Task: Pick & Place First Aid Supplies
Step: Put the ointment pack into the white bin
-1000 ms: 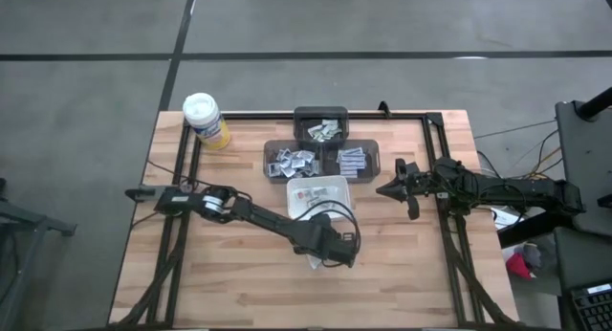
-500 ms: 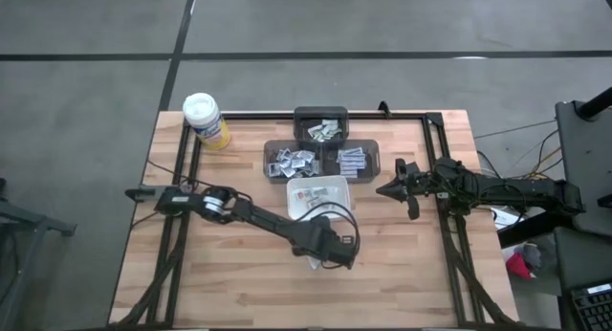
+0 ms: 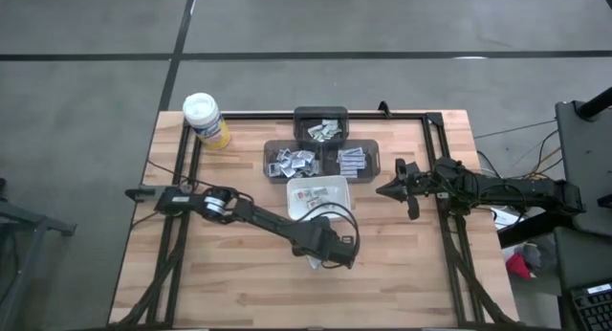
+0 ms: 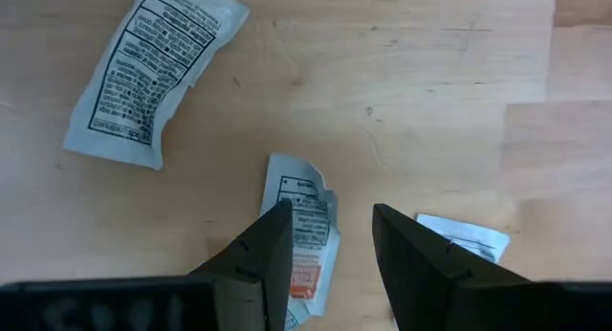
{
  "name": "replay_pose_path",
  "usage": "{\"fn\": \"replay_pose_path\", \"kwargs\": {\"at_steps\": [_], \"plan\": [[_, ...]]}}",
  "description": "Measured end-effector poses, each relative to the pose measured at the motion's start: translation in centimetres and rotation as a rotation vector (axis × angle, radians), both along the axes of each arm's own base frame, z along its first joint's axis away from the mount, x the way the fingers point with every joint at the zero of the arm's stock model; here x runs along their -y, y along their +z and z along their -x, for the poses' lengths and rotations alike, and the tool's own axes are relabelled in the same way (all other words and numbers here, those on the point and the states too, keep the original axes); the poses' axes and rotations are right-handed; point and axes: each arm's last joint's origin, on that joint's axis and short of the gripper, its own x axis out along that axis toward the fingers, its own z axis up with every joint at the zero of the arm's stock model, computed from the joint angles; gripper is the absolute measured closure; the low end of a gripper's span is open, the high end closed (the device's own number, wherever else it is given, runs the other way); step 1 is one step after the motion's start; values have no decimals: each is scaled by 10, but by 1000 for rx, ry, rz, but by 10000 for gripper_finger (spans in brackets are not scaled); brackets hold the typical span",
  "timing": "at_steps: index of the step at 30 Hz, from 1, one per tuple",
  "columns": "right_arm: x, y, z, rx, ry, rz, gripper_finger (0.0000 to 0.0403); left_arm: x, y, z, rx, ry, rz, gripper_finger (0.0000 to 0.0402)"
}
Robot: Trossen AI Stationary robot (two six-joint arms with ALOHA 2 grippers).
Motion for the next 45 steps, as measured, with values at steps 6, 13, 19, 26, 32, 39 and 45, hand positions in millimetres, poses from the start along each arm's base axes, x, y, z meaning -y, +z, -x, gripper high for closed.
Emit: {"fn": "replay_pose_path", "kwargs": {"at_steps": [6,13,19,26,32,39,45], "plan": [[0,0,0,0,0,0,394,0,-5,0,-10,8,-1,264],[0,0,0,0,0,0,394,0,-8,1,-17,29,9,264],[0,0,0,0,0,0,394,-1,-8,1,-18,28,10,264],[0,0,0,0,0,0,394,-5,-8,0,-21,34,18,266],[0,0,0,0,0,0,394,-8,-8,-1,-20,41,18,313],[0,0,0,0,0,0,394,-9,-8,-2,-13,49,-1,393],[0,0,0,0,0,0,394,-9,-5,-3,-7,22,-13,399]]}}
